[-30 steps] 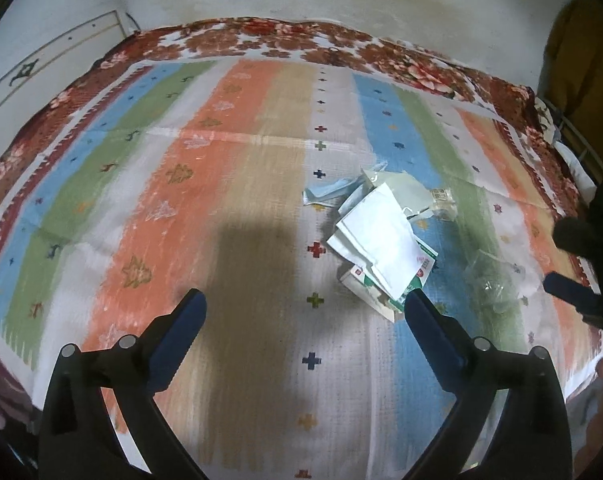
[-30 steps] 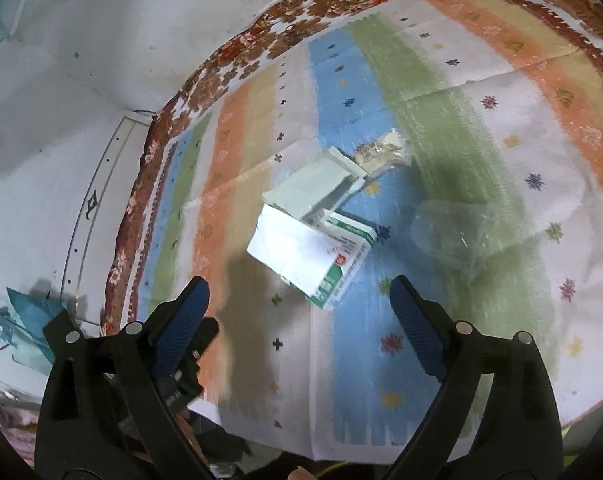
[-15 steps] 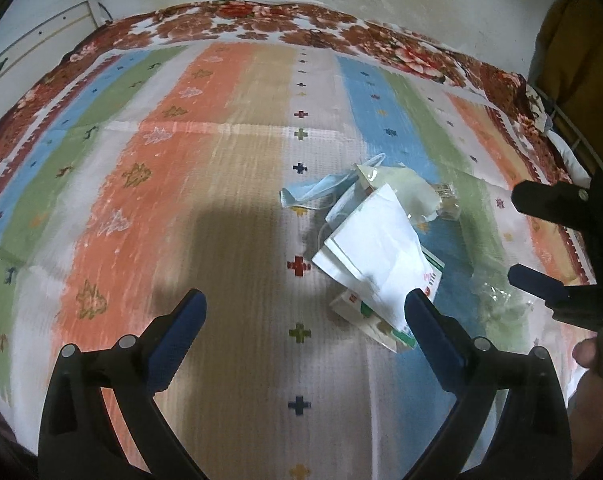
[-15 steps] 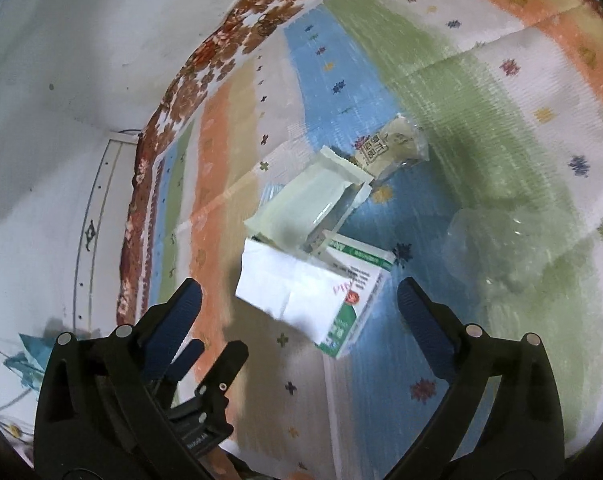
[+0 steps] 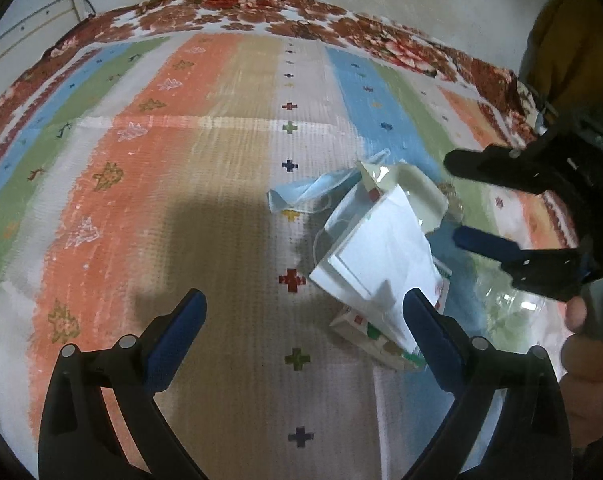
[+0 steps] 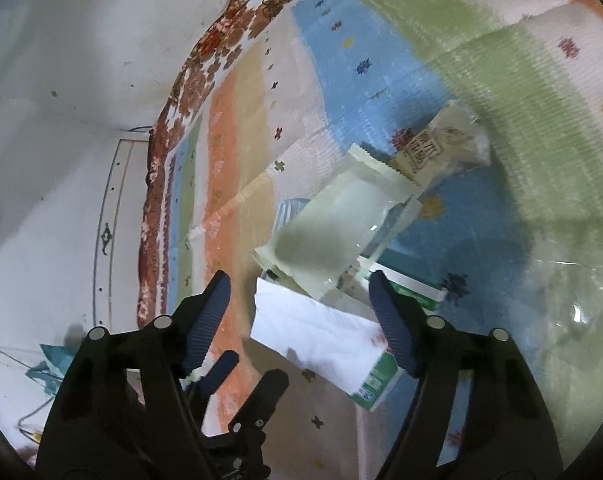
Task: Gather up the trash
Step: 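Grasp the white paper wrapper with left tool while right grasps the clear plastic bag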
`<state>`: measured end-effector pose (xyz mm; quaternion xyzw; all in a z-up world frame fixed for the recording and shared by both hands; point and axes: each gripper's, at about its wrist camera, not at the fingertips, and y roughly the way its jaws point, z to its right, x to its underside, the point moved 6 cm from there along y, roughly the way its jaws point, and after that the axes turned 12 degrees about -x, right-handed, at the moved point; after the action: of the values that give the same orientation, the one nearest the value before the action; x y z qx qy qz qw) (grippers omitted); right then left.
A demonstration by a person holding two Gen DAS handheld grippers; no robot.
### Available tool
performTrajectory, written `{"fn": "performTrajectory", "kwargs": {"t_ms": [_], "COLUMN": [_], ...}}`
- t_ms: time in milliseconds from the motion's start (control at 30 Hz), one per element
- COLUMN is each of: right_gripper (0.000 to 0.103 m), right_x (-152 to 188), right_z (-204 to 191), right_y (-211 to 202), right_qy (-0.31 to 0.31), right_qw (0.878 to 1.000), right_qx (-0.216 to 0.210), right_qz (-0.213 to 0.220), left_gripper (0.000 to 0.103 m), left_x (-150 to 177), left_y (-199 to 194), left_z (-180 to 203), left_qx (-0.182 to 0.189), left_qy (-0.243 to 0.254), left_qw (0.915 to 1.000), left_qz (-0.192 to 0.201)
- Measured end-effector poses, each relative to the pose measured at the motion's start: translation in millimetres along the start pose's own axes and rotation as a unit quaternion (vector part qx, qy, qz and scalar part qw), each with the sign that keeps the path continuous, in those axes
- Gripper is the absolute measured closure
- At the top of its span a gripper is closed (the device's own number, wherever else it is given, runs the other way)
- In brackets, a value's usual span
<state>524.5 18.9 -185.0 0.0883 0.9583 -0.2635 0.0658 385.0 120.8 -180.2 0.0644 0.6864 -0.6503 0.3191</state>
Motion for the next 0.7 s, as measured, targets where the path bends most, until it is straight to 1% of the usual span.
{"fn": "performTrajectory", "kwargs": {"t_ms": [67, 133, 200, 233, 300, 333, 367, 400, 433, 467, 500, 533, 600, 700], "right_gripper": [0.042, 0.047, 0.058, 0.061, 0.076, 0.079, 0.085, 0.089, 0.091, 0.093, 0.097, 0.098, 0.100, 0.101], "right_x": [-2.1, -3.4, -5.6, -6.8, -9.0, -9.7, -10.4, -10.7, -11.2, -12.1, -13.2, -14.7, -17.8, -21.1], "right_z": [3.9, 8.1, 11.5, 12.6, 13.4, 13.2, 13.4, 15.2, 17.0, 18.1, 18.3, 17.6, 16.7, 13.8], "right_y": [6.7, 12.4, 16.3, 17.2, 18.6, 19.3, 20.2, 20.0, 19.7, 19.3, 18.8, 17.1, 11.5, 5.0], "right_qy": [0.006, 0.015, 0.024, 0.026, 0.020, 0.012, 0.000, -0.004, -0.005, -0.004, -0.005, -0.010, -0.019, -0.025], "right_qw": [1.000, 1.000, 0.999, 0.999, 0.999, 0.999, 1.000, 1.000, 1.000, 1.000, 1.000, 1.000, 1.000, 0.999], "right_qx": [-0.005, -0.011, -0.021, -0.023, -0.027, -0.026, -0.020, -0.019, -0.020, -0.021, -0.023, -0.024, -0.022, -0.023], "right_qz": [-0.004, -0.008, -0.010, -0.011, -0.013, -0.016, -0.019, -0.020, -0.020, -0.020, -0.019, -0.017, -0.009, -0.002], "left_gripper": [0.008, 0.010, 0.016, 0.018, 0.025, 0.027, 0.034, 0.046, 0.053, 0.066, 0.075, 0.079, 0.097, 0.099], "left_x": [-2.4, -3.8, -4.6, -5.2, -6.0, -6.3, -6.7, -6.3, -5.3, -4.1, -3.4, -2.3, -0.7, -1.4], "left_y": [3.9, 6.7, 9.4, 10.8, 15.6, 17.5, 19.8, 21.5, 23.5, 25.0, 25.1, 24.8, 22.3, 15.2], "left_z": [-0.9, -0.3, 2.8, 4.7, 9.4, 11.7, 14.8, 17.0, 19.2, 22.8, 25.3, 27.5, 31.6, 33.3], "left_qx": [0.008, 0.018, 0.029, 0.032, 0.039, 0.045, 0.054, 0.057, 0.057, 0.059, 0.061, 0.065, 0.075, 0.076], "left_qy": [-0.006, -0.009, -0.008, -0.006, -0.007, -0.009, -0.013, -0.014, -0.013, -0.010, -0.007, -0.004, -0.002, 0.001], "left_qw": [0.9999, 0.9998, 0.9995, 0.9995, 0.9992, 0.9989, 0.9983, 0.9981, 0.9981, 0.9979, 0.9978, 0.9975, 0.9968, 0.9970], "left_qz": [0.003, 0.005, 0.006, 0.006, -0.003, -0.009, -0.014, -0.018, -0.021, -0.026, -0.027, -0.029, -0.030, -0.020]}}
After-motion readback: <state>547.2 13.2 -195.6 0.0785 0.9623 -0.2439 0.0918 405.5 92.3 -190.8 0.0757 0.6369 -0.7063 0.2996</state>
